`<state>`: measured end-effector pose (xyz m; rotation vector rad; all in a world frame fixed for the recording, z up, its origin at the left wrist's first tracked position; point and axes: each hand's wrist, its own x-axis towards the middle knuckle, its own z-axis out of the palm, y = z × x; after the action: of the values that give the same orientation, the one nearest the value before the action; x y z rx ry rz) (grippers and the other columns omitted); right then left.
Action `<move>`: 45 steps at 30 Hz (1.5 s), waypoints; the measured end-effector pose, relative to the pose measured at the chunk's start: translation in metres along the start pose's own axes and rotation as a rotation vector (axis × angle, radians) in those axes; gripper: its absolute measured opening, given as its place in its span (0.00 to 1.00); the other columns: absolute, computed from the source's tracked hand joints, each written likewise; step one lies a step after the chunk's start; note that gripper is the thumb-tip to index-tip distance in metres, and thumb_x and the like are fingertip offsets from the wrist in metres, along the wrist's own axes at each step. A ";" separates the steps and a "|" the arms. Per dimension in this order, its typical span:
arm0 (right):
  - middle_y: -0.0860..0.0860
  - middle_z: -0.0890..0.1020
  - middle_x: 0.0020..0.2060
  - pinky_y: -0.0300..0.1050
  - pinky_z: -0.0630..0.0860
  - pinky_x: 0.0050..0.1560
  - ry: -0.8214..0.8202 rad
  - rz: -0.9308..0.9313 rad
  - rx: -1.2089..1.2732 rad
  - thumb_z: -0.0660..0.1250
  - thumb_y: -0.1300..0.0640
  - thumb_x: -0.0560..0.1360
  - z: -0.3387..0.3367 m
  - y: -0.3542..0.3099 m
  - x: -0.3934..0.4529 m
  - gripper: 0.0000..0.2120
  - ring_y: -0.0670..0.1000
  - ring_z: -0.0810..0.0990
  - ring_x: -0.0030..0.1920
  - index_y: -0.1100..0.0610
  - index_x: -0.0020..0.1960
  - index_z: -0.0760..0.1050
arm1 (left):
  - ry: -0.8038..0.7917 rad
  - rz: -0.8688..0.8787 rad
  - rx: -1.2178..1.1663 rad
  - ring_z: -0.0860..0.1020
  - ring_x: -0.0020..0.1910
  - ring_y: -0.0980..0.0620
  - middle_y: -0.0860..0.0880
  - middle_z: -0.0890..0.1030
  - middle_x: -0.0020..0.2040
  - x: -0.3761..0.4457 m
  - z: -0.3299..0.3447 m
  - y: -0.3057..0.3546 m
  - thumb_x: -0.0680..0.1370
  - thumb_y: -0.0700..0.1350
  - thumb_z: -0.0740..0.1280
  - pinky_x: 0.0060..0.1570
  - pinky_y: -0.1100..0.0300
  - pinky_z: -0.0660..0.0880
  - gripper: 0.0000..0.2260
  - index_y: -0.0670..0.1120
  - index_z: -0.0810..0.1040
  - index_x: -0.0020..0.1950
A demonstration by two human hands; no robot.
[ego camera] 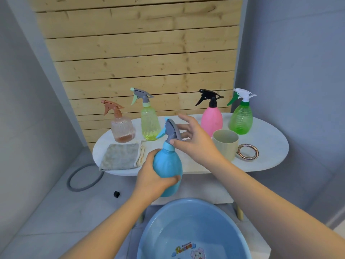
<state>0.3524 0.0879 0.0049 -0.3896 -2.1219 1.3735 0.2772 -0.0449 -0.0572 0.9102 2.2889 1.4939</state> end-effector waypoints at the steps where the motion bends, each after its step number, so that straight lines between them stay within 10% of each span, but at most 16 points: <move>1: 0.46 0.77 0.57 0.41 0.76 0.53 -0.001 0.061 0.088 0.72 0.60 0.71 0.001 0.001 0.001 0.32 0.42 0.79 0.45 0.52 0.70 0.63 | 0.010 0.010 -0.012 0.75 0.50 0.62 0.62 0.75 0.51 0.001 0.000 0.001 0.63 0.44 0.79 0.40 0.66 0.71 0.31 0.64 0.65 0.55; 12: 0.47 0.80 0.44 0.38 0.72 0.47 -0.120 0.078 -0.059 0.65 0.53 0.77 0.012 -0.003 -0.005 0.05 0.45 0.77 0.44 0.52 0.51 0.77 | 0.026 0.003 -0.067 0.77 0.52 0.58 0.61 0.77 0.52 0.006 0.004 0.003 0.59 0.51 0.78 0.49 0.56 0.77 0.32 0.62 0.67 0.58; 23: 0.50 0.76 0.38 0.43 0.71 0.39 0.114 0.100 -0.263 0.75 0.43 0.66 0.026 0.001 -0.007 0.22 0.49 0.75 0.39 0.57 0.46 0.69 | -0.014 0.001 -0.084 0.78 0.53 0.57 0.60 0.78 0.53 0.002 0.008 0.004 0.56 0.53 0.77 0.52 0.51 0.78 0.36 0.60 0.68 0.62; 35: 0.51 0.81 0.46 0.50 0.74 0.57 0.001 0.204 0.205 0.65 0.54 0.77 0.031 0.002 -0.009 0.08 0.51 0.79 0.49 0.55 0.53 0.79 | 0.076 -0.045 -0.175 0.77 0.48 0.63 0.60 0.78 0.49 0.004 0.013 0.017 0.62 0.44 0.80 0.42 0.65 0.74 0.32 0.59 0.68 0.59; 41: 0.44 0.76 0.41 0.27 0.72 0.42 0.221 0.220 0.266 0.76 0.56 0.67 0.039 0.007 -0.011 0.17 0.40 0.76 0.43 0.55 0.48 0.70 | 0.072 -0.024 -0.108 0.78 0.49 0.59 0.60 0.78 0.49 0.004 0.020 0.016 0.58 0.49 0.78 0.47 0.58 0.77 0.33 0.57 0.68 0.59; 45: 0.46 0.80 0.45 0.38 0.74 0.52 0.321 0.193 0.252 0.76 0.52 0.67 0.047 0.010 -0.013 0.15 0.45 0.78 0.48 0.52 0.48 0.74 | 0.089 -0.036 -0.127 0.78 0.46 0.61 0.61 0.77 0.46 0.004 0.026 0.021 0.65 0.44 0.78 0.44 0.63 0.75 0.28 0.57 0.67 0.58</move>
<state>0.3337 0.0506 -0.0227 -0.6756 -1.6640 1.5473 0.2950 -0.0180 -0.0494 0.7783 2.2287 1.6736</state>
